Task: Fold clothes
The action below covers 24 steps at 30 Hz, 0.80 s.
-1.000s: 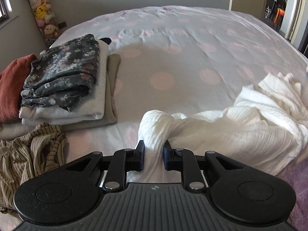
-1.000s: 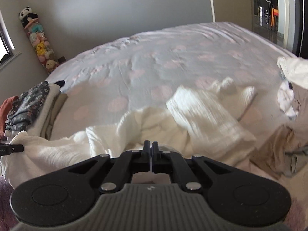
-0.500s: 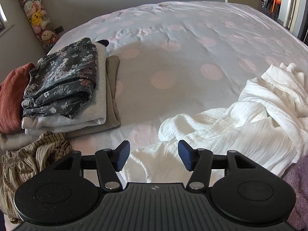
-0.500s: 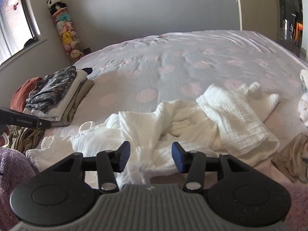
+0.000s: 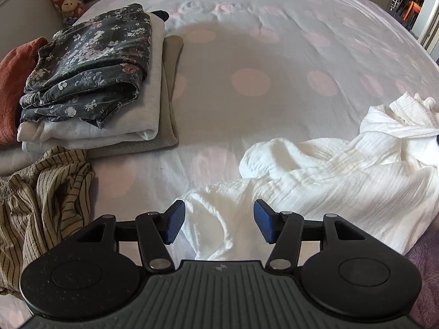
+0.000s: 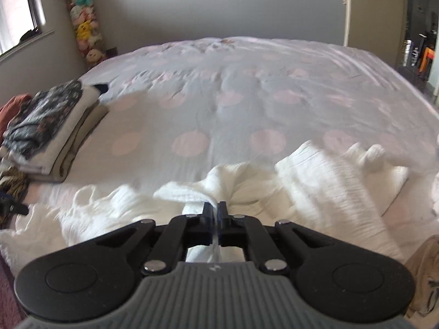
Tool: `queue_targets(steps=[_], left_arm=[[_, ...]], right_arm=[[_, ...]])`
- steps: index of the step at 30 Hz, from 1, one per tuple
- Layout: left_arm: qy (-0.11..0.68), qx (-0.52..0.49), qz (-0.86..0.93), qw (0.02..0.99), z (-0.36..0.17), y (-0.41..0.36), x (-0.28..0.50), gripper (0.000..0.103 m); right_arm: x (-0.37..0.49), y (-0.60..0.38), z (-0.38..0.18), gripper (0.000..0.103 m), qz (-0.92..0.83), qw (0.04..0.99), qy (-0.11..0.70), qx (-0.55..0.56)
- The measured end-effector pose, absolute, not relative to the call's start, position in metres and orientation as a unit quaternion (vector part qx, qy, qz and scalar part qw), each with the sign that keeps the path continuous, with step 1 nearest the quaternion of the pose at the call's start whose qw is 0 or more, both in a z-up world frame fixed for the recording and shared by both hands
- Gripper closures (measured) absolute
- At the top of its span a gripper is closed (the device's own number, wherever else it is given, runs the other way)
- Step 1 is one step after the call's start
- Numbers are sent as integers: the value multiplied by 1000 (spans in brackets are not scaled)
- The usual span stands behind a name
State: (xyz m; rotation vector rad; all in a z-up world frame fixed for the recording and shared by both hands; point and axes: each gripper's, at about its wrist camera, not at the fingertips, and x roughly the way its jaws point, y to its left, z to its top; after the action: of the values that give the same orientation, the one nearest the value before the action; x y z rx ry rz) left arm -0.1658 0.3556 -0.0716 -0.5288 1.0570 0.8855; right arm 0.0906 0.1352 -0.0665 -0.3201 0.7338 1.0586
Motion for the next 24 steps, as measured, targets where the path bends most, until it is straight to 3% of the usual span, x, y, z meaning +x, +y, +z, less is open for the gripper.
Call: queue_targets(steps=[8,17,24], left_arm=[[462,-211,359,783,-54,335,-134,50],[470,-171,263,825,-63,278,-86,50],[518,-160,199,816,-106,239,-44,50]], right_arm=[[182,85,-20,100,359,882,280,-124],[237,6,-39,100,244,912,304,-130],[228,-14,-46,99,260,906,314,-112]])
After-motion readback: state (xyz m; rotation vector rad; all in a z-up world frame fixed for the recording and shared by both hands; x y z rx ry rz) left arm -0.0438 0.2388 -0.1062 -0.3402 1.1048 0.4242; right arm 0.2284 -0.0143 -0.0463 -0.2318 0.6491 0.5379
